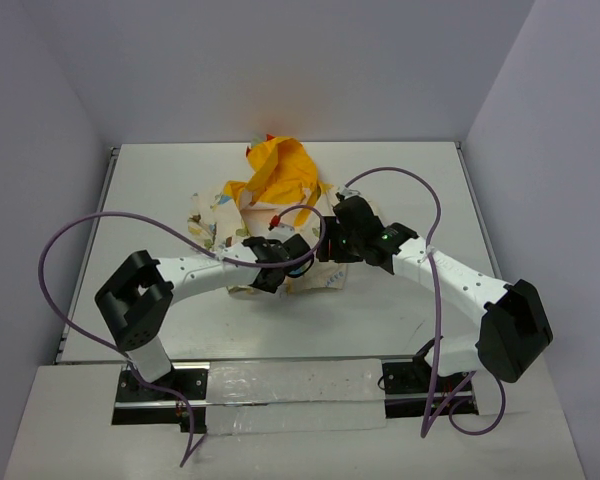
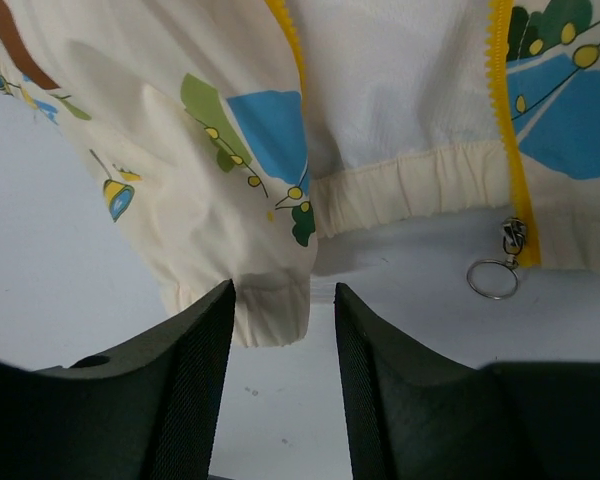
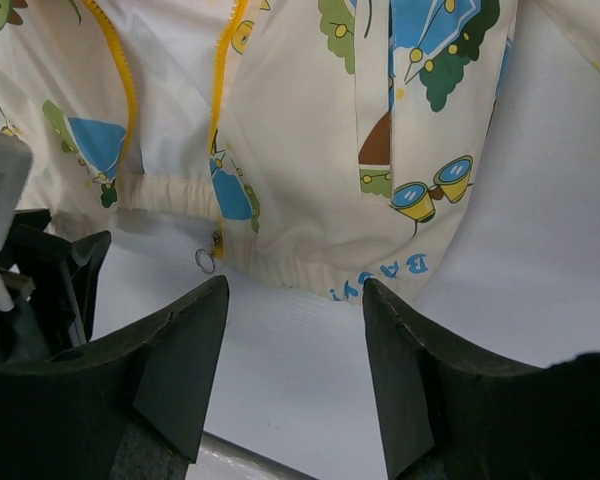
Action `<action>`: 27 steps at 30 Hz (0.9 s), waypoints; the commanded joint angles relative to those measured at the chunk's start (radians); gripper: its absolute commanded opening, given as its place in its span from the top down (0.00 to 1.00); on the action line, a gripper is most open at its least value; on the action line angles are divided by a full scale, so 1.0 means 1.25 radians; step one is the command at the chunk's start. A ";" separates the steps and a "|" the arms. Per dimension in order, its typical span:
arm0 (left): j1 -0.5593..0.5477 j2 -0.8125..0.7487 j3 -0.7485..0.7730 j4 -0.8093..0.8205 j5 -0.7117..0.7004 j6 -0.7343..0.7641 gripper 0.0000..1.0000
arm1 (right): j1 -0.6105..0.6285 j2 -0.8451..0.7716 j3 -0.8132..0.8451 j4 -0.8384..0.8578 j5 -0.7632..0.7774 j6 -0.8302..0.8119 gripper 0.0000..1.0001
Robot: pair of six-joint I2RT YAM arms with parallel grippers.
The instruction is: Zip up the jacket
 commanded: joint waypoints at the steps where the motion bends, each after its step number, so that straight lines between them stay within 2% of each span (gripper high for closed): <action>1: -0.004 0.022 -0.025 0.043 -0.038 -0.003 0.54 | -0.005 -0.020 -0.003 0.011 0.010 0.003 0.36; 4: -0.004 0.029 -0.032 0.045 -0.056 -0.008 0.59 | -0.005 -0.022 -0.005 0.009 0.013 0.001 0.36; 9: -0.004 0.045 -0.049 0.054 -0.054 -0.010 0.57 | -0.005 -0.026 -0.006 0.007 0.009 -0.002 0.36; 18: -0.004 0.054 -0.068 0.072 -0.055 -0.005 0.39 | -0.005 -0.027 -0.004 0.005 0.007 -0.003 0.35; 27: -0.004 0.070 -0.063 0.070 -0.076 -0.008 0.57 | -0.005 -0.025 0.012 -0.009 0.020 -0.013 0.35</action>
